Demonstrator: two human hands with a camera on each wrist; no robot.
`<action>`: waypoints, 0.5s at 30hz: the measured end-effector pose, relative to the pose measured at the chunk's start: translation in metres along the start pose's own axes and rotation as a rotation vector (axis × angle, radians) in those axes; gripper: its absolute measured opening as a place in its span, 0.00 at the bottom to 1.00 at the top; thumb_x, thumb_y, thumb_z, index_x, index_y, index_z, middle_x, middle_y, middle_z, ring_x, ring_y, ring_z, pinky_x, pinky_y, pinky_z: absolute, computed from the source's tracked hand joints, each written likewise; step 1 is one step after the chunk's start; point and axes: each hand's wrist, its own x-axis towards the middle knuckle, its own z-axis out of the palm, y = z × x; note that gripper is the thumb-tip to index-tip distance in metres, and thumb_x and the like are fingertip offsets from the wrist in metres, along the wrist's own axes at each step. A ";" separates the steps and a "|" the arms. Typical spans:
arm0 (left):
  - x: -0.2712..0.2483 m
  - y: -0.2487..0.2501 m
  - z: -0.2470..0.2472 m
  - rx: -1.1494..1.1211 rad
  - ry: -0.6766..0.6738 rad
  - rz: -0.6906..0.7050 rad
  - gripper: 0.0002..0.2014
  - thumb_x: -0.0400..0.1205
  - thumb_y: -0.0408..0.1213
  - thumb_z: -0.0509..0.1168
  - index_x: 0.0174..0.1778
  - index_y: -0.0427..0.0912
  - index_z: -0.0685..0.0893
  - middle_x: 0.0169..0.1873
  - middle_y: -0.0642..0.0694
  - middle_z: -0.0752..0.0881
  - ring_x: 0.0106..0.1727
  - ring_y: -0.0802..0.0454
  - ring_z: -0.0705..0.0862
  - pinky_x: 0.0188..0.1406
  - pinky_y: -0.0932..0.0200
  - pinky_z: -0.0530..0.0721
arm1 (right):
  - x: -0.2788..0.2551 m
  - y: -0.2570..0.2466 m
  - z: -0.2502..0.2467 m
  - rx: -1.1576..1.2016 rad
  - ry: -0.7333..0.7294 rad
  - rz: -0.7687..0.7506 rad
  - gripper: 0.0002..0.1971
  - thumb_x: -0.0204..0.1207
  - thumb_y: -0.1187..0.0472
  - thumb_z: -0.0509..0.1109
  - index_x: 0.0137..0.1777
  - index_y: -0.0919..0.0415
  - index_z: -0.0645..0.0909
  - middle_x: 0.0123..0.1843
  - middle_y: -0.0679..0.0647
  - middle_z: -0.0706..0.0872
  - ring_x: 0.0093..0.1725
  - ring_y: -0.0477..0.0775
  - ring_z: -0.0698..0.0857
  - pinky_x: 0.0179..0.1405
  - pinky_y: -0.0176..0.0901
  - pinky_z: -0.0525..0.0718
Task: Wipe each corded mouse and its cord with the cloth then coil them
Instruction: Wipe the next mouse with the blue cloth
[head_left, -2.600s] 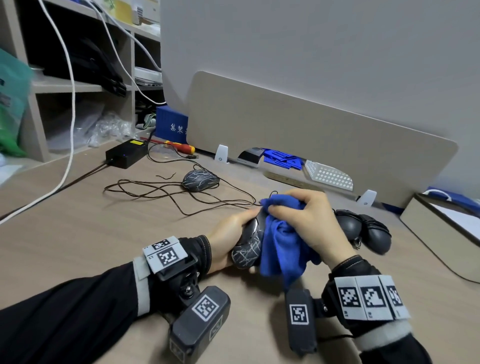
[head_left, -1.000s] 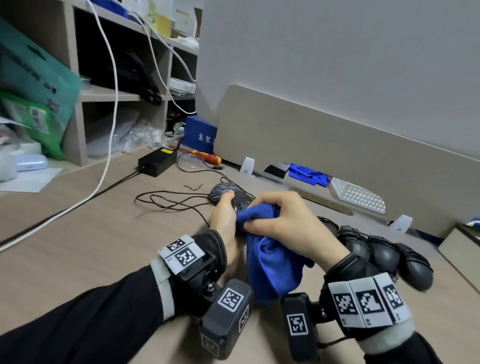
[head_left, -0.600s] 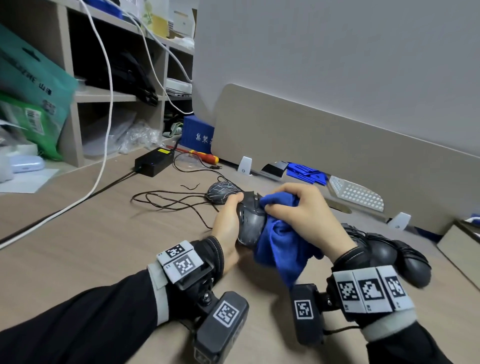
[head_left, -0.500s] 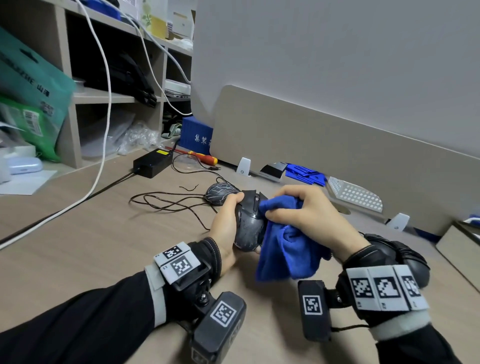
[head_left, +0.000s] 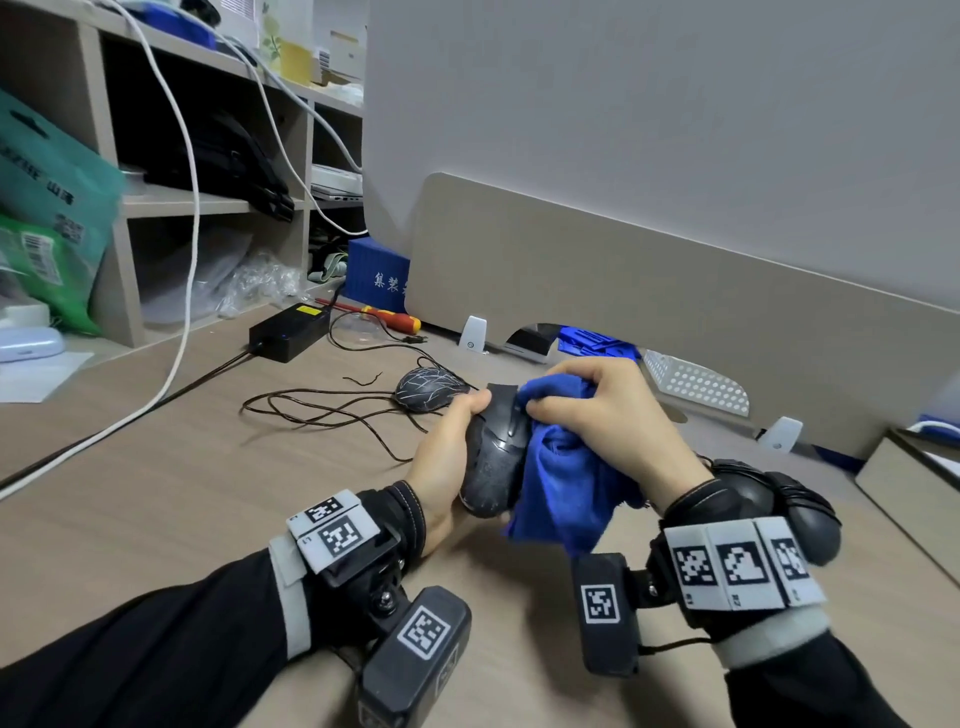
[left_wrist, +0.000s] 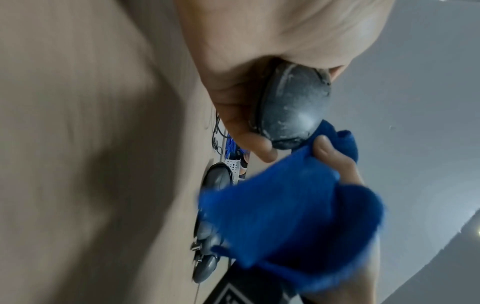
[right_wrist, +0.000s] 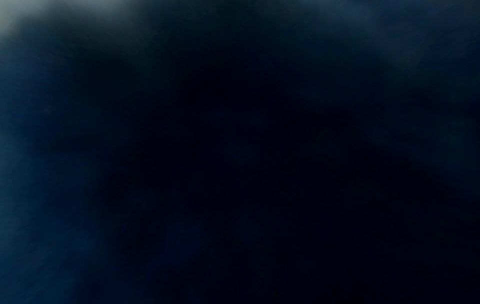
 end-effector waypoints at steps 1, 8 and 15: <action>-0.001 -0.001 0.001 0.027 -0.001 -0.007 0.22 0.83 0.53 0.60 0.55 0.37 0.88 0.37 0.37 0.87 0.29 0.41 0.84 0.21 0.59 0.80 | 0.000 0.000 0.000 -0.020 0.025 0.006 0.06 0.72 0.69 0.77 0.43 0.57 0.91 0.40 0.60 0.91 0.35 0.50 0.86 0.40 0.44 0.85; 0.002 -0.001 0.000 -0.013 -0.006 -0.012 0.23 0.86 0.53 0.55 0.45 0.38 0.87 0.28 0.39 0.85 0.22 0.44 0.80 0.17 0.63 0.74 | -0.005 -0.006 -0.006 0.017 -0.183 0.078 0.03 0.70 0.69 0.80 0.41 0.63 0.90 0.38 0.65 0.90 0.36 0.49 0.86 0.39 0.42 0.83; 0.006 0.001 0.000 -0.135 0.023 -0.088 0.20 0.87 0.55 0.55 0.55 0.43 0.84 0.39 0.42 0.87 0.29 0.47 0.85 0.23 0.62 0.80 | -0.004 -0.008 0.003 -0.043 -0.156 -0.077 0.04 0.72 0.66 0.79 0.41 0.56 0.89 0.41 0.59 0.90 0.39 0.46 0.85 0.43 0.44 0.84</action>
